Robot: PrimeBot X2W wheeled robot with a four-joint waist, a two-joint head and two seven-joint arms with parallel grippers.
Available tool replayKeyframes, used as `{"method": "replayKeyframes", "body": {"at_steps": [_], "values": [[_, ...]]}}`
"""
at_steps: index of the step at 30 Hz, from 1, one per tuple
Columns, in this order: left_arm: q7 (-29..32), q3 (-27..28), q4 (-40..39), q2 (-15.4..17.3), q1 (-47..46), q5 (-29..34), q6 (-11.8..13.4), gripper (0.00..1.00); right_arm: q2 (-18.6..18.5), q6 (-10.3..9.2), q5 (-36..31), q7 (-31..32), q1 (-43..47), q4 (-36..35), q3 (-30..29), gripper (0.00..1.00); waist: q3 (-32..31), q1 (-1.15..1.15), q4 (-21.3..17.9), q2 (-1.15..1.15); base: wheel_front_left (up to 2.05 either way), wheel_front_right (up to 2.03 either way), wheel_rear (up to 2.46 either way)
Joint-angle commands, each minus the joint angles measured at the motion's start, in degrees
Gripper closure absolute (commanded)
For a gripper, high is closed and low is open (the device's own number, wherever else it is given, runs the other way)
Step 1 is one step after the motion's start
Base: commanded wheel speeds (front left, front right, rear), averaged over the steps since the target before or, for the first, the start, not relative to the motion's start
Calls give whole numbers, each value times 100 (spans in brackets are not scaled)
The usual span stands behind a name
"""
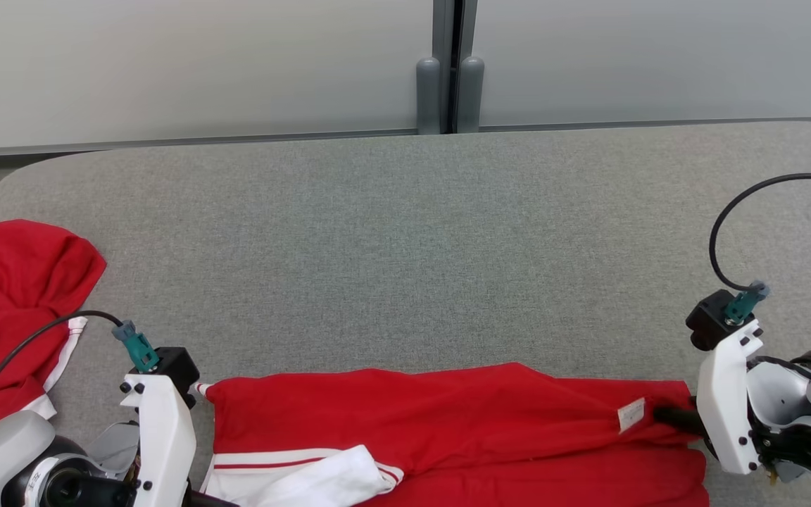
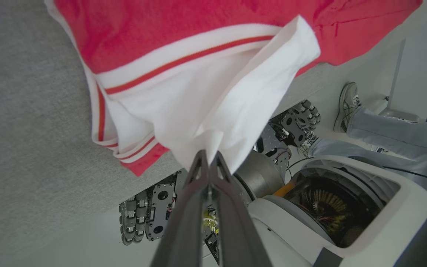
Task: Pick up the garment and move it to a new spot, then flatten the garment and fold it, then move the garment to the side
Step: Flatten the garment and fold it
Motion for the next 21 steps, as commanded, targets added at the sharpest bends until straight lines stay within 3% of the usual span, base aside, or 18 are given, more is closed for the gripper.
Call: {"method": "replayKeyframes", "body": {"at_steps": [1,8,13,21], "values": [[-32,4,44,-1,87,23,10,0,0,5,48,-20,43,24,19,0,-25,0,-8,0,0,0,0],[-64,40,52,95,46,68,-1,0,-102,5,193,-114,-28,-68,68,0,-202,0,-45,0,0,0,0],[-397,304,-13,227,-96,179,-70,0,-318,5,444,-552,-119,-235,-184,0,-378,0,-49,0,0,0,0],[-2071,1033,-103,305,-55,695,-253,0,-698,5,733,-2116,178,-488,-1048,0,-610,0,-15,0,0,0,0]]}}
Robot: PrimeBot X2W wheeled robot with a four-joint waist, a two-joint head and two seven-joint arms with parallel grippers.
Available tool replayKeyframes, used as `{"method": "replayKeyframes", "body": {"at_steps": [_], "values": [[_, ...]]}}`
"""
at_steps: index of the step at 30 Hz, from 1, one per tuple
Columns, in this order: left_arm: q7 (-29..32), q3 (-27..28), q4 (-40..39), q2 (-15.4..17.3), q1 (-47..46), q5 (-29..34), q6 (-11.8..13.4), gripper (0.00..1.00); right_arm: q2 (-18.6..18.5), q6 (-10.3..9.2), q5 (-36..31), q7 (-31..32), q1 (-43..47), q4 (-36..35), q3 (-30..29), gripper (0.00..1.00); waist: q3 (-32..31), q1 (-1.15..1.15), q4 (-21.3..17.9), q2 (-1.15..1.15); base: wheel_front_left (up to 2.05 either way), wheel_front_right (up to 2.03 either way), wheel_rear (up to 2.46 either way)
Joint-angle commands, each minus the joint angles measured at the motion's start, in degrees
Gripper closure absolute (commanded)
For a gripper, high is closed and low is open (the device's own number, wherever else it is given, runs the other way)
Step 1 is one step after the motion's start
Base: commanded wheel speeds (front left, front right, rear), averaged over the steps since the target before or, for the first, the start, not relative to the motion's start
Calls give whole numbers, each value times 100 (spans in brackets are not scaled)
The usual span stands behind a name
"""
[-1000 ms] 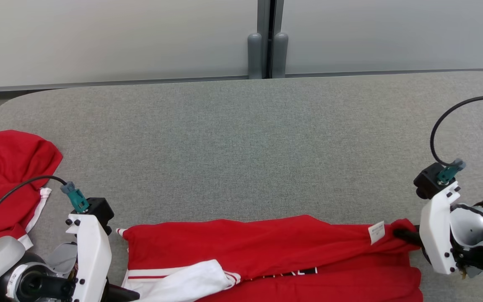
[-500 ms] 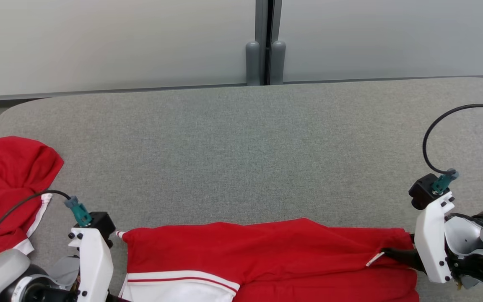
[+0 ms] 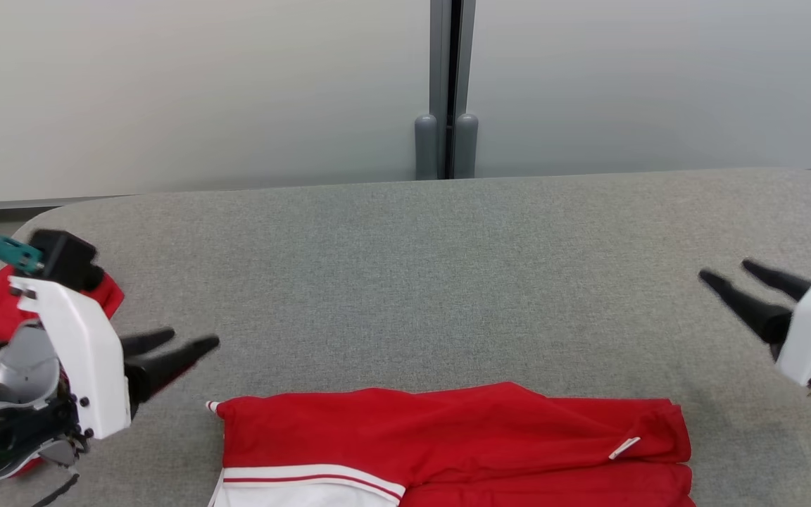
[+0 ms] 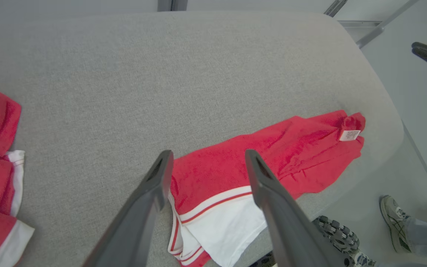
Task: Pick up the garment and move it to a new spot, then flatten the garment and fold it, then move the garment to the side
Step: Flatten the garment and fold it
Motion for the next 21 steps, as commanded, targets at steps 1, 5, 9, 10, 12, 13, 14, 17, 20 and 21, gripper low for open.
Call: {"method": "replayKeyframes", "body": {"at_steps": [1,5,9,10,12,13,14,17,20,21], "values": [[-352,114,18,3,118,151,-48,0,-36,5,39,-392,170,23,-176,0,-25,0,17,0,0,0,0],[-1590,443,-34,-47,408,574,122,0,11,5,107,-1498,639,226,-748,0,-71,0,46,0,0,0,0],[-2882,738,-125,-108,818,1092,482,0,178,5,86,-2185,1176,456,-1391,0,-102,0,80,0,0,0,0],[-3192,808,-165,-119,916,1221,602,0,242,5,48,-2240,1326,516,-1605,0,-109,0,88,0,0,0,0],[-3773,939,-270,-178,1152,1436,867,0,425,5,-104,-2282,1661,555,-2066,0,-114,0,101,0,0,0,0],[-4059,1000,-340,-211,1285,1538,1003,0,542,5,-230,-2283,1800,560,-2408,0,-116,0,97,0,0,0,0],[-4348,1078,-403,-255,1417,1606,1148,0,676,5,-390,-2282,1998,542,-2710,0,-118,0,95,0,0,0,0],[-4935,1200,-578,-366,1815,1936,1520,0,1170,5,-928,-2278,2652,367,-3541,0,-128,0,100,0,0,0,0],[-5086,1333,-682,-556,2098,2141,1758,0,1460,5,-1317,-2279,3088,208,-4022,0,-135,0,113,0,0,0,0],[-5118,1430,-735,-681,2251,2246,1847,0,1630,5,-1477,-2281,3301,117,-4243,0,-137,0,121,0,0,0,0]]}}
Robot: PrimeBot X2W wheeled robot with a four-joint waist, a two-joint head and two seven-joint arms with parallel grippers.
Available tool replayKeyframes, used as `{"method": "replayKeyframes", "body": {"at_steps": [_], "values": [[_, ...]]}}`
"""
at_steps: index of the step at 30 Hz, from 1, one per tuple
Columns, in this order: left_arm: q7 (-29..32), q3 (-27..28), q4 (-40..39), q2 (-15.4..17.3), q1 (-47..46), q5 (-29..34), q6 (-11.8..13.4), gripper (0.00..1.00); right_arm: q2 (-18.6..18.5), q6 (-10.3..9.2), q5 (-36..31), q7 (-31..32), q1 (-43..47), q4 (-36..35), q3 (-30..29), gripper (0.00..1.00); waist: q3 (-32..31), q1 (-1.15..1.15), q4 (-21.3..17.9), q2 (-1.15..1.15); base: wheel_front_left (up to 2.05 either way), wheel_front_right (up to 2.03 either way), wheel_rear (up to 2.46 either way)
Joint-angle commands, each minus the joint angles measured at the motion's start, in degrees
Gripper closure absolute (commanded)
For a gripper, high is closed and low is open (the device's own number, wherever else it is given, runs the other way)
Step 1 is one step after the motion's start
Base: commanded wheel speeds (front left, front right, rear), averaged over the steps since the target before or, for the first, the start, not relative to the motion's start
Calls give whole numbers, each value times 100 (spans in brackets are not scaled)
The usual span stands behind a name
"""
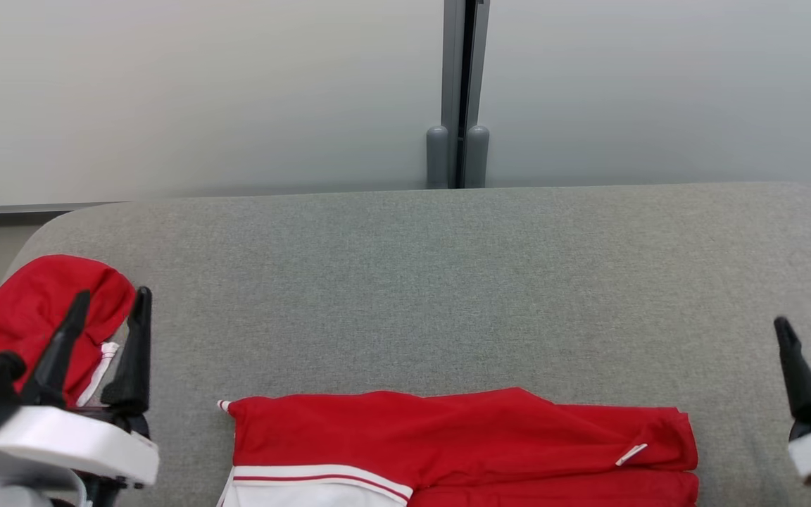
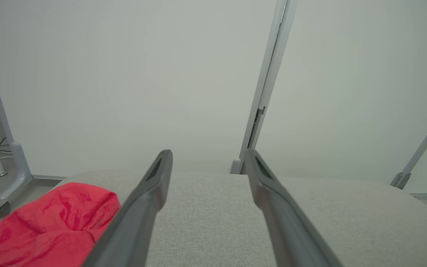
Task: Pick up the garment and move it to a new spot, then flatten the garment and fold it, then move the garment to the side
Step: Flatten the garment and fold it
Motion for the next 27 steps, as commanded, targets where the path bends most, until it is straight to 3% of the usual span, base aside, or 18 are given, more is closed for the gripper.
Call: {"method": "replayKeyframes", "body": {"at_steps": [1,6,11,17,27], "values": [[-40,75,-26,-68,107,95,50,0,57,5,-81,-21,122,-59,-95,0,3,0,11,0,0,0,0],[-49,798,-228,-951,906,1040,166,0,678,5,-758,47,991,-391,-682,0,6,0,51,0,0,0,0],[-48,1213,-228,-1536,1414,1568,-275,0,1250,5,-1373,703,1306,-647,-949,0,69,0,71,0,0,0,0],[-48,1240,-69,-1711,1424,1762,-565,0,1797,5,-1889,1632,1293,-283,-1295,0,64,0,104,0,0,0,0],[-48,1131,76,-1819,1340,1838,-707,0,2510,5,-2205,2658,1263,222,-1927,0,53,0,245,0,0,0,0]]}}
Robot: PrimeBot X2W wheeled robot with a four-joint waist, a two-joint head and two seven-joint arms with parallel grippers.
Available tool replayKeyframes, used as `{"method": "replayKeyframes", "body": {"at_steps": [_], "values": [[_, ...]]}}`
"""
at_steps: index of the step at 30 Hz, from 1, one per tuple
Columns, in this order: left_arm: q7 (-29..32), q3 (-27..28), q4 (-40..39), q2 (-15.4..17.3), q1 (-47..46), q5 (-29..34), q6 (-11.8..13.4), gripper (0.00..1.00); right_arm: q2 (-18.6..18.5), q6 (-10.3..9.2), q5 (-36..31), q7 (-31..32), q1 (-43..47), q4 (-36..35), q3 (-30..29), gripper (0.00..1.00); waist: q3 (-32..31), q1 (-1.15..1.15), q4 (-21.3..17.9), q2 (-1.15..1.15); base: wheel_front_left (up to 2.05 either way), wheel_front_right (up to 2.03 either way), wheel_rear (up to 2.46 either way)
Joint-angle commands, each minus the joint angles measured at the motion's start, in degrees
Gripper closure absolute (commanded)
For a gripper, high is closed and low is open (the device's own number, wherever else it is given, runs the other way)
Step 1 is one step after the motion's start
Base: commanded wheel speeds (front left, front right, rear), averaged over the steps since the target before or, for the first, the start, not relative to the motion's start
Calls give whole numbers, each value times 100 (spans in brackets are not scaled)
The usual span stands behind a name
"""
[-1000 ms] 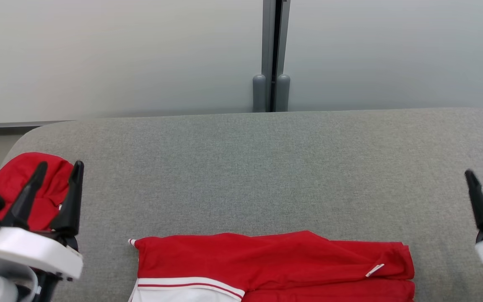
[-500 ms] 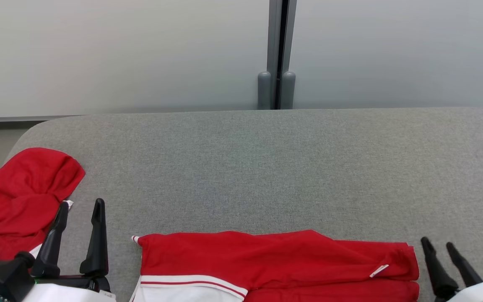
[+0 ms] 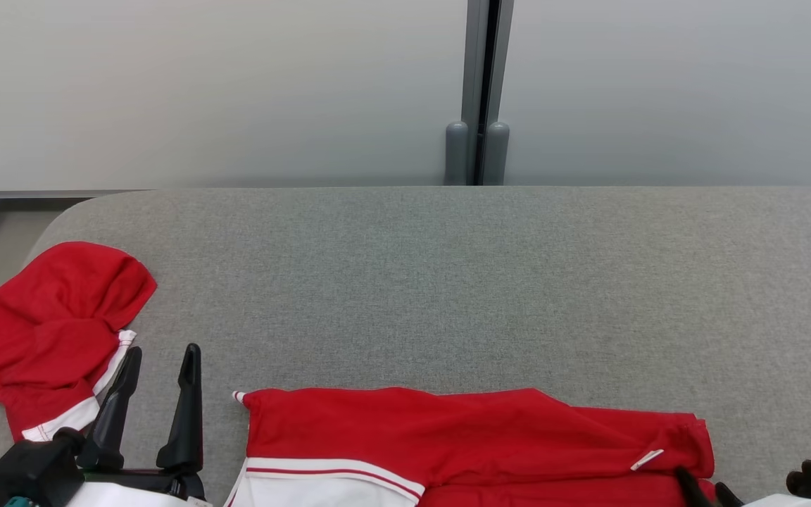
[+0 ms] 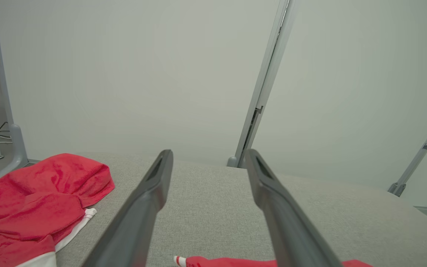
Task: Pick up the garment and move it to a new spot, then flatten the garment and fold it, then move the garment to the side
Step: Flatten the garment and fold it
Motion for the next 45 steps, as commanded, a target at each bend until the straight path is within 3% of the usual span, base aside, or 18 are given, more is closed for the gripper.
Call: {"method": "replayKeyframes", "body": {"at_steps": [1,10,11,12,13,14,15,16,26,36,41,45], "values": [[-25,-16,39,-12,-83,35,-31,0,55,5,24,54,-19,58,-85,0,1,0,35,0,0,0,0],[-12,-71,127,-27,-118,30,-59,0,277,5,385,89,-154,342,-93,0,7,0,121,0,0,0,0],[-10,-75,133,-24,-116,31,-55,0,288,5,424,74,-181,376,-79,8,6,0,121,0,0,0,0],[-10,-75,133,-24,-116,31,-55,0,288,5,424,74,-181,376,-79,8,6,0,121,0,0,0,0],[-5,-82,149,-19,-104,32,-46,0,301,5,504,52,-233,452,-44,53,2,0,118,0,0,0,0],[-3,-89,153,-20,-99,33,-43,0,303,5,532,42,-260,481,-29,81,0,0,119,0,0,0,0],[-3,-89,153,-20,-99,33,-43,0,303,5,532,42,-260,481,-29,81,0,0,119,0,0,0,0],[-3,-99,152,-26,-96,39,-34,0,294,5,568,19,-294,516,-23,100,-1,0,121,0,0,0,0],[25,-110,140,1,-83,37,9,0,-3,5,878,-462,-500,349,25,100,-2,0,92,0,0,0,0],[28,-196,108,-58,-153,64,-9,0,-637,5,837,-909,-734,47,-386,100,19,0,-52,0,0,0,0],[45,-229,93,-69,-167,80,13,0,-797,5,657,-1090,-827,-428,-458,100,21,0,-57,0,0,0,0],[43,-232,102,-77,-177,65,-1,0,-719,5,403,-1028,-779,-1072,-242,100,35,0,-23,0,0,0,0]]}}
